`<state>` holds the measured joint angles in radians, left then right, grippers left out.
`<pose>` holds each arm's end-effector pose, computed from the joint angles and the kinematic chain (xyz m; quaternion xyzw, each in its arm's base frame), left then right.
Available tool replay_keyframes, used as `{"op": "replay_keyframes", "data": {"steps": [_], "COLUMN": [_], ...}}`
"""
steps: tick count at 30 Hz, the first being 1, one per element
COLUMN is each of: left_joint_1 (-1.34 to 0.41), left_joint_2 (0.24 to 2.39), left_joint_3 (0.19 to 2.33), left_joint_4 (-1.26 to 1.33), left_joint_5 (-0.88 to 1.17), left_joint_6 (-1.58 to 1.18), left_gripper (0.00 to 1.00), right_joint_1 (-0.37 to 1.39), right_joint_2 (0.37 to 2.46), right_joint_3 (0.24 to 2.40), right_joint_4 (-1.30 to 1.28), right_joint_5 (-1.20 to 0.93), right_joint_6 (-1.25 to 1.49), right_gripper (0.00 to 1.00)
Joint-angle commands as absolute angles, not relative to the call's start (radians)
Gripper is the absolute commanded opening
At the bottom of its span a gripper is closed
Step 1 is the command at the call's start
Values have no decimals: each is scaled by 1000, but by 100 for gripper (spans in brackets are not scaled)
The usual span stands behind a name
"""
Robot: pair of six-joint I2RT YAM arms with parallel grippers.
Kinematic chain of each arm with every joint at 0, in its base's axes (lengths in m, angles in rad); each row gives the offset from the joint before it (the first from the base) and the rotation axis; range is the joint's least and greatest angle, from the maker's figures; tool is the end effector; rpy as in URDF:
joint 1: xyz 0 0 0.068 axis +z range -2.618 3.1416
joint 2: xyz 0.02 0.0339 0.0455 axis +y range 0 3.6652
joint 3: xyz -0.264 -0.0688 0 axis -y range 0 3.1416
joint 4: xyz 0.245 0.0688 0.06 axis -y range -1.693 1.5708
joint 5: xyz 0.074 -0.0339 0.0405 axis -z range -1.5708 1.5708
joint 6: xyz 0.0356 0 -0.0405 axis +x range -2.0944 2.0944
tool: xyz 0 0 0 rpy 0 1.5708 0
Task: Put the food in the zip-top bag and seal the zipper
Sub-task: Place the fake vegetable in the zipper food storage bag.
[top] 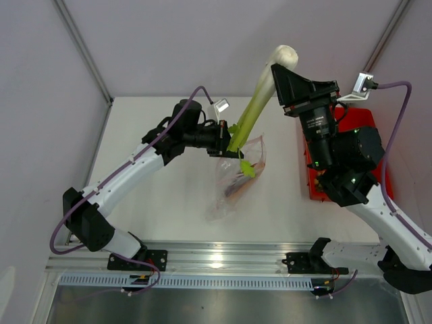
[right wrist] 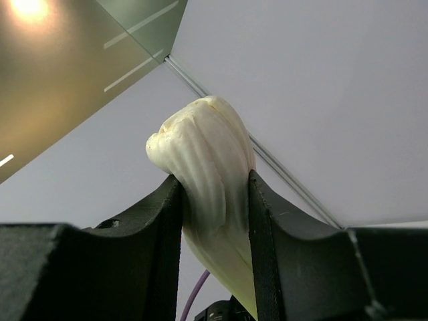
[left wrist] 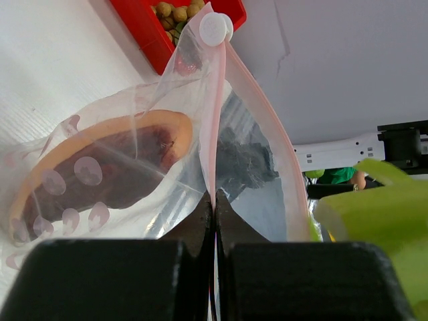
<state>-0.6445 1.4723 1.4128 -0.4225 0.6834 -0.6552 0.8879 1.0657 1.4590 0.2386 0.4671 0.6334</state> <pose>0.2521 -0.2176 0.3744 0.1692 0.8069 -0.5235 0.2151 0.1266 0.1302 0.5563 0.1489 0.4627 0.5223 0.7007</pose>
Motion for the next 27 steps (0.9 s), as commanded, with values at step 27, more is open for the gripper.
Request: {"op": "replay_keyframes", "data": {"steps": [27], "left_joint_1": [-644], "left_joint_2": [1437], "left_joint_3": [1399], "left_joint_4": [-374], "left_joint_5": [692], "left_joint_6": [-673], "left_gripper": [1], "right_joint_1": [954], "right_joint_2": [1094], "right_joint_3": [1486], "right_joint_4": [466], "right_joint_5": [572], "right_joint_6": [437], "right_gripper": [0]}}
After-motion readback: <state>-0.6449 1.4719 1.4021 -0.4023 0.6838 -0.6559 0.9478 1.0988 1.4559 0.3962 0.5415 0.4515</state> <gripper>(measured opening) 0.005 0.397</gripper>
